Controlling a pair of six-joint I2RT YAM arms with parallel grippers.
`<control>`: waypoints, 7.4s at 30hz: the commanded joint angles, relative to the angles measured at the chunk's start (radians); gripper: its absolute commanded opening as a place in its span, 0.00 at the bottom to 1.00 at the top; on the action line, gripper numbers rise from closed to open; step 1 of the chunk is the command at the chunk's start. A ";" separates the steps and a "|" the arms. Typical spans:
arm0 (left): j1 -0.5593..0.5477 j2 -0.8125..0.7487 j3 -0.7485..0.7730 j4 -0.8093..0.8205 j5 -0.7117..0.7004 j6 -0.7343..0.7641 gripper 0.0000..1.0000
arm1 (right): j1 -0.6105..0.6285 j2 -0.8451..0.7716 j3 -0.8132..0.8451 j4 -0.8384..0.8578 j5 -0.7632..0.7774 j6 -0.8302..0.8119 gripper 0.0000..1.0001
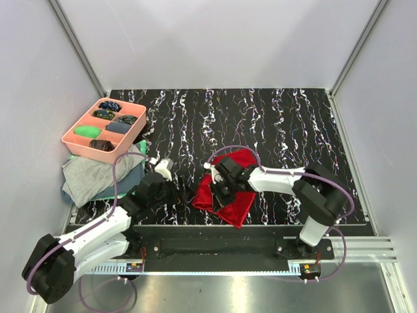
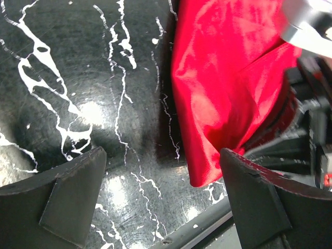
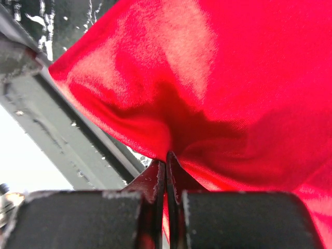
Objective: Fold the napkin, place the utensils inside, and roll it up
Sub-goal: Roll the napkin with the utensil
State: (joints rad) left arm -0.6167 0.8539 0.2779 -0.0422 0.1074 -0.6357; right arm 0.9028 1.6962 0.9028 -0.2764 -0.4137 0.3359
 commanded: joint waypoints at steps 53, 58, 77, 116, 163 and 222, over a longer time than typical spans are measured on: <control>-0.037 0.450 -0.034 0.499 0.265 -0.436 0.00 | 0.128 -0.170 0.022 0.002 0.301 -0.052 0.77; -0.034 0.430 -0.032 0.499 0.272 -0.450 0.00 | 0.254 -0.173 0.001 0.028 0.627 -0.075 0.82; 0.002 0.375 -0.046 0.452 0.282 -0.432 0.00 | 0.470 -0.040 -0.019 0.109 0.926 -0.129 0.78; 0.092 0.099 -0.026 0.145 0.160 -0.211 0.67 | 0.223 -0.066 -0.050 0.094 0.310 -0.120 0.00; -0.107 0.290 0.063 0.238 0.097 0.286 0.83 | -0.234 0.293 0.074 0.121 -0.599 -0.104 0.00; -0.107 0.491 0.300 -0.074 0.094 0.103 0.00 | -0.187 -0.179 -0.070 -0.001 -0.063 -0.055 0.40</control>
State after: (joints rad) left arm -0.7273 1.3216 0.5301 -0.0372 0.2203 -0.5236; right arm 0.6785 1.6119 0.8833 -0.2581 -0.6224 0.2401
